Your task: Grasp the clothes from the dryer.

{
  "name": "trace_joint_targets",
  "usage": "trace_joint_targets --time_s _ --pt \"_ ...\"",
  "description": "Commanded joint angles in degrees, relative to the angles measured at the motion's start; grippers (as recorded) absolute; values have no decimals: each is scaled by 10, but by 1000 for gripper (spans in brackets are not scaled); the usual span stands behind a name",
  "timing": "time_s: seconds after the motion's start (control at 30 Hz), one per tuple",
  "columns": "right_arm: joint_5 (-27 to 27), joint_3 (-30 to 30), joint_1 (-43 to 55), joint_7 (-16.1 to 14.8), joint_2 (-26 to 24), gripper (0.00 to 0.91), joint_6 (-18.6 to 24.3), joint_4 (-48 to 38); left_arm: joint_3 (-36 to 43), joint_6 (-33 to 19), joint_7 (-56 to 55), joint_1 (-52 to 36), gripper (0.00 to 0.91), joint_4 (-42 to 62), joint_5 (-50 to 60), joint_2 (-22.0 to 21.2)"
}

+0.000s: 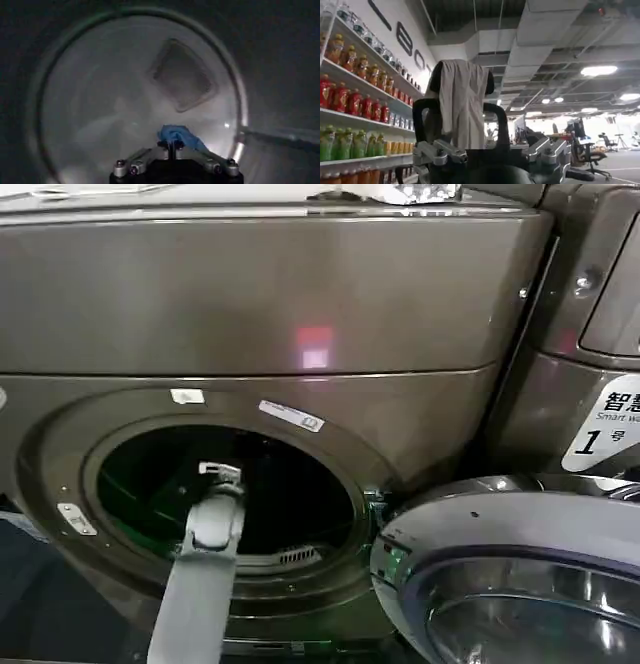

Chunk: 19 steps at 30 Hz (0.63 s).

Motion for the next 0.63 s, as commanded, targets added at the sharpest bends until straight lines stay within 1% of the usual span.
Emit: trace_joint_targets --time_s 0.03,0.07,0.13,0.2,0.4,0.63 --pt "2 -1 -1 -1 3 907 4 1 2 37 -87 37 0 -55 -63 -9" --pt "0 0 -2 2 3 907 2 2 2 37 -86 37 0 -56 -61 -9" --pt "3 5 -2 12 4 907 -19 12 2 40 -83 36 0 -55 -61 -8" --pt "3 8 -1 13 2 907 -25 9 3 43 -80 37 0 -57 -61 -5" --pt "4 16 -3 28 1 907 -27 7 3 39 -65 41 0 -58 -52 -2" --pt "2 19 -3 29 1 907 -25 6 2 40 -58 44 0 -56 -53 -2"
